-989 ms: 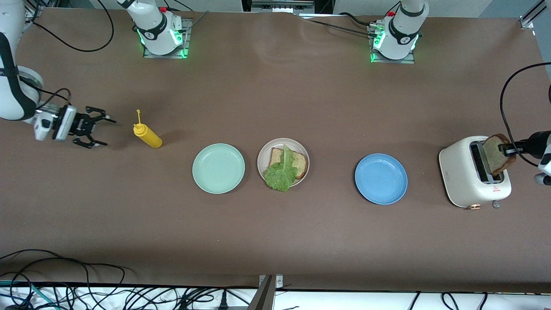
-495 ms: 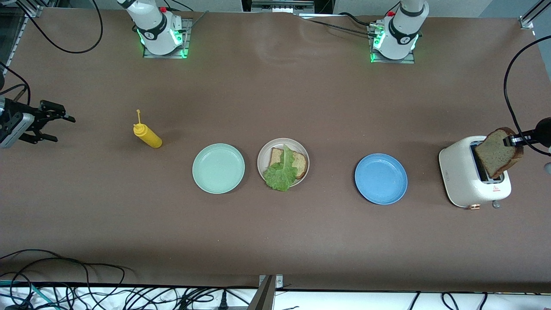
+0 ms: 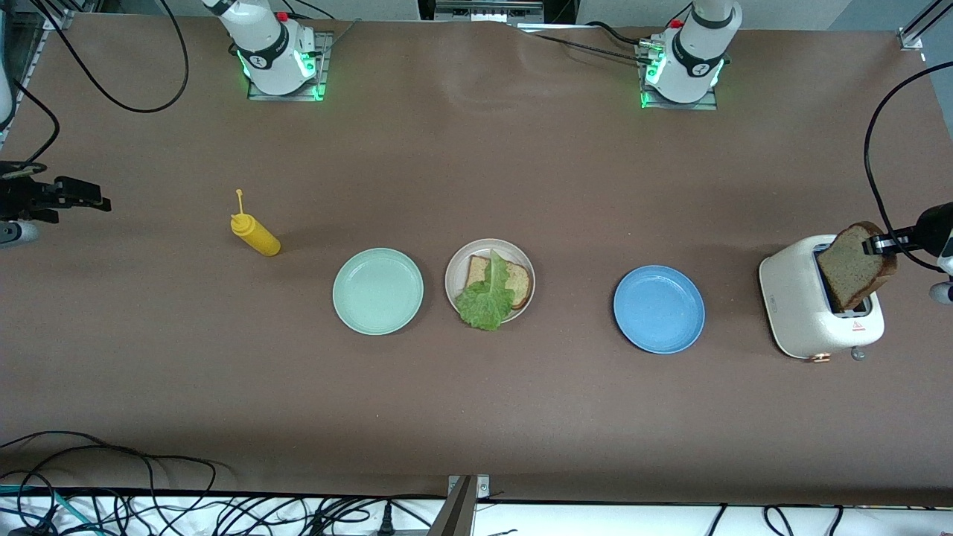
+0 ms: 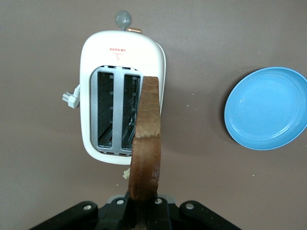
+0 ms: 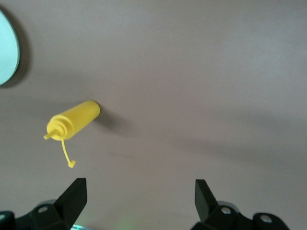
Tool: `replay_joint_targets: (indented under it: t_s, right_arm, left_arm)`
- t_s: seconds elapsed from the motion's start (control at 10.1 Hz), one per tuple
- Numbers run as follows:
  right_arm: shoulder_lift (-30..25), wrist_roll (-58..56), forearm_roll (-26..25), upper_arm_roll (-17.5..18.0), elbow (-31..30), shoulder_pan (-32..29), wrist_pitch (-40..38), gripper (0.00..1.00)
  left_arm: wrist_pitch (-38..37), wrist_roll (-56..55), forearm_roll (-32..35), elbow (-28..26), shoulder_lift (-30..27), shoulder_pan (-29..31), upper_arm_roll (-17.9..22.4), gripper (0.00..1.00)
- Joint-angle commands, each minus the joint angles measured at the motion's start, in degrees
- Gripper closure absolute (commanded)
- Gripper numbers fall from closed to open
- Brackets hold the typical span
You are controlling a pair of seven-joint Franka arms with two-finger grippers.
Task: Make sandwich on beige plate with both arms
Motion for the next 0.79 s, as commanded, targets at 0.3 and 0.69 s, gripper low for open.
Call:
replay_joint_targets:
  t_s: [0.3,0.69]
  right_arm:
    - [-0.3,25.3,-3.5,2.9,8.8,3.7,-9.7,0.0]
    - [-0.7,36.3,-3.8,6.3,5.0,6.5,-0.6,0.0]
  left_arm:
    - [-5.0,-0.7,-6.7,6.0,-0.2,-5.1,-0.9,1.0]
    - [-2.9,-0.9,-26.0,4.0,4.6,-7.7,-0.9,1.0]
